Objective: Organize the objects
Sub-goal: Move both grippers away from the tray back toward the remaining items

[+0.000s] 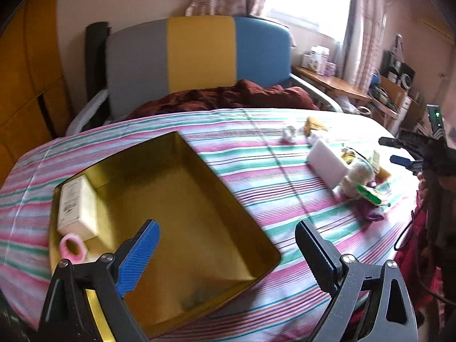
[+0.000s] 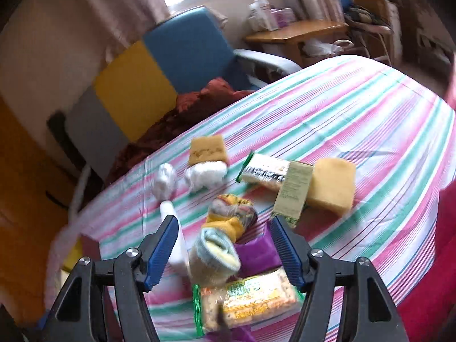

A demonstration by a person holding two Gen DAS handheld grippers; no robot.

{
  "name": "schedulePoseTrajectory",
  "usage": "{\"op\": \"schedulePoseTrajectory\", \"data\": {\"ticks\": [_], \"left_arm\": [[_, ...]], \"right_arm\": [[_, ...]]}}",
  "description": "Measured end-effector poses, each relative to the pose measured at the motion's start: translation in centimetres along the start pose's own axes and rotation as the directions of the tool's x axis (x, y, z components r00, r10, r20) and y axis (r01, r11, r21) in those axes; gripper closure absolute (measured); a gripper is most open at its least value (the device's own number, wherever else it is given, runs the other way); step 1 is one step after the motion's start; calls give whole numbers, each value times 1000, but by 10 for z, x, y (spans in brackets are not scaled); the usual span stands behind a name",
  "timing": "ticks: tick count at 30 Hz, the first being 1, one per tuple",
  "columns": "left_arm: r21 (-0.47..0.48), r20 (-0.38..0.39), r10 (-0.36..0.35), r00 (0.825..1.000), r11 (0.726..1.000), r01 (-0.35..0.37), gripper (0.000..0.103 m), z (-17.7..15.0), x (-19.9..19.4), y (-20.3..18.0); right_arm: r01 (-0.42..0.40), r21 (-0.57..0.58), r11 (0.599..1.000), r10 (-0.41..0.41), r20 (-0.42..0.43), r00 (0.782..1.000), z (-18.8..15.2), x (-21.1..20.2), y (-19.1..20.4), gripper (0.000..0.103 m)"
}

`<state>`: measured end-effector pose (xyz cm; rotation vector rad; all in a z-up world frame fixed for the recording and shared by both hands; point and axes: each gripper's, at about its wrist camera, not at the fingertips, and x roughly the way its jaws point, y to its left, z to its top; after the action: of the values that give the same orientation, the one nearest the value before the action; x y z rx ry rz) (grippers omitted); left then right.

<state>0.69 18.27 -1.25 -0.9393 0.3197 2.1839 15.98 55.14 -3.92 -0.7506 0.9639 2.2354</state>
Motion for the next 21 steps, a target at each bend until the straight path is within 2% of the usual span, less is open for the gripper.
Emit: {"op": "schedulePoseTrajectory", "data": {"ticks": [2,13,21], "left_arm": [[27,-4,-19,1000,999,19,7,6,6,-12],[80,-80,-129,988,988,135,7,49,65,-80],[92,-134,-154,979,982,167,7,79,113,-117]], "right_arm": [[-23,25,999,22,30,999,0,-5,-4,32],[-86,11,996,86,1,996,-1,-5,-2,28],[-118,36,992,118,1,993,1,-2,-7,28]]}}
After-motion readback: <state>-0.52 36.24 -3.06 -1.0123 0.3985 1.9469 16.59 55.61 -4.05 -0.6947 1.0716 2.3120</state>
